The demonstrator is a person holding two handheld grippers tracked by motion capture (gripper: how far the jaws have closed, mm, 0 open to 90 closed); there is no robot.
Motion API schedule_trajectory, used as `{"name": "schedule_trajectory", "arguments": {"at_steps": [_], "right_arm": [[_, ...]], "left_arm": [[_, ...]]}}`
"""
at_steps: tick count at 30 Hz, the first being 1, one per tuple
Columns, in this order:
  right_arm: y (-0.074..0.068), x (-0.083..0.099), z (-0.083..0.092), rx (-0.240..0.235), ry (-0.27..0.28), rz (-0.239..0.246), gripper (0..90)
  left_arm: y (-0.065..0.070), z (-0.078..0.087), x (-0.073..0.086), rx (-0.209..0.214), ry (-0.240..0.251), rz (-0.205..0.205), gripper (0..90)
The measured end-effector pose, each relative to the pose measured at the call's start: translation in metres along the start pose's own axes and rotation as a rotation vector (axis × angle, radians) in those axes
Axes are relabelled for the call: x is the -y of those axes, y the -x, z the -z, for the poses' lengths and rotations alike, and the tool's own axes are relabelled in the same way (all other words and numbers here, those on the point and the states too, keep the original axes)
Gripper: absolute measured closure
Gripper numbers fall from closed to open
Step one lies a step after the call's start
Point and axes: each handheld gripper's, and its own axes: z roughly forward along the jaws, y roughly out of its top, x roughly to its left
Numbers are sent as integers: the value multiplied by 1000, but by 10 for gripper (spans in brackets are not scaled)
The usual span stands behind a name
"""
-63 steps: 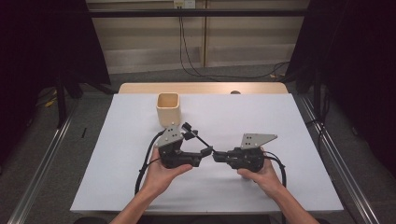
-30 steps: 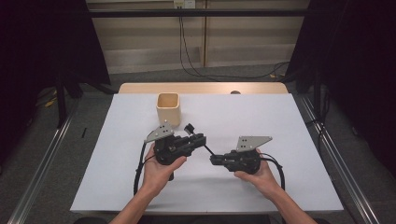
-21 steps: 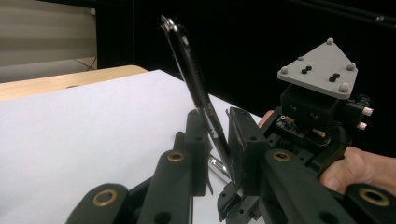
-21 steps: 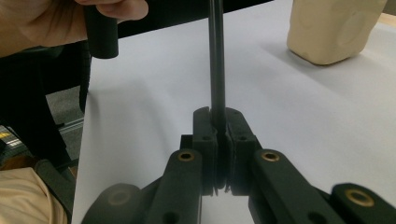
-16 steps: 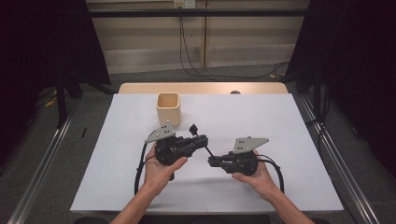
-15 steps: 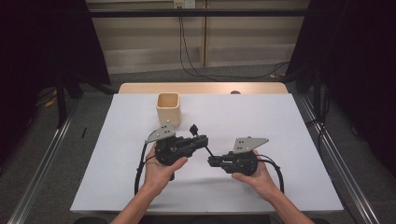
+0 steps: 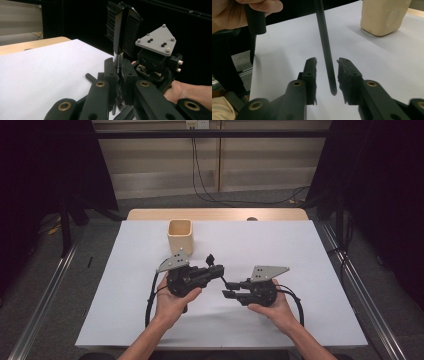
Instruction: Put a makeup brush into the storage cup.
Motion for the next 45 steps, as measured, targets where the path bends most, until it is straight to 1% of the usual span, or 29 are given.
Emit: {"name": "schedule_trajectory", "arguments": {"at_steps": [3, 5, 13, 15, 17, 18, 19, 20, 24, 25, 27, 28, 29, 30, 31, 33, 38, 39, 41, 43, 45], "right_arm": [[0, -1, 1, 7, 6, -5, 595], [1, -1, 2, 9, 10, -8, 572], [1, -2, 5, 15, 20, -28, 359], [1, -3, 6, 18, 25, -33, 324], [1, -3, 7, 26, 31, -33, 269], [2, -4, 8, 29, 34, -34, 262], [2, -4, 9, 33, 37, -33, 246], [1, -4, 9, 38, 38, -34, 212], [2, -4, 10, 85, 51, -51, 112], [3, -4, 11, 97, 56, -61, 74], [4, -5, 12, 113, 66, -74, 32], [4, -4, 13, 114, 65, -66, 10], [4, -4, 14, 119, 66, -61, 4], [4, -4, 15, 128, 71, -67, 17], [4, -4, 16, 130, 73, -73, 27], [4, -3, 19, 133, 87, -85, 17], [4, 0, 27, 146, 107, -89, 20], [4, 0, 28, 146, 107, -89, 20], [4, 2, 30, 159, 100, -89, 32], [3, 4, 32, 161, 107, -101, 34], [2, 5, 35, 162, 112, -93, 34]], "left_arm": [[0, 1, -1, -2, 2, 2, 856], [0, 1, -1, -3, 2, 3, 857], [-2, 2, -2, -19, -13, -1, 857], [-2, 4, -2, -23, -15, -1, 857], [-3, 5, -2, -24, -11, 4, 857], [-3, 6, -3, -27, -12, 3, 857], [-4, 6, -2, -28, -14, 2, 857], [-4, 7, -2, -31, -17, 1, 857], [-5, 9, -2, -49, -24, -9, 857], [-5, 9, -2, -51, -27, -12, 856], [-5, 11, -2, -57, -33, -17, 856], [-5, 12, -2, -60, -36, -17, 856], [-6, 13, -2, -63, -40, -15, 856], [-6, 14, -2, -66, -43, -16, 857], [-6, 15, -3, -69, -47, -17, 857], [-7, 17, -3, -76, -49, -10, 857], [-10, 24, -3, -88, -56, -9, 856], [-11, 25, -3, -87, -52, -7, 856], [-12, 28, -3, -92, -53, -6, 857], [-13, 31, -3, -99, -60, -4, 856], [-14, 35, -4, -107, -74, -5, 857]]}}
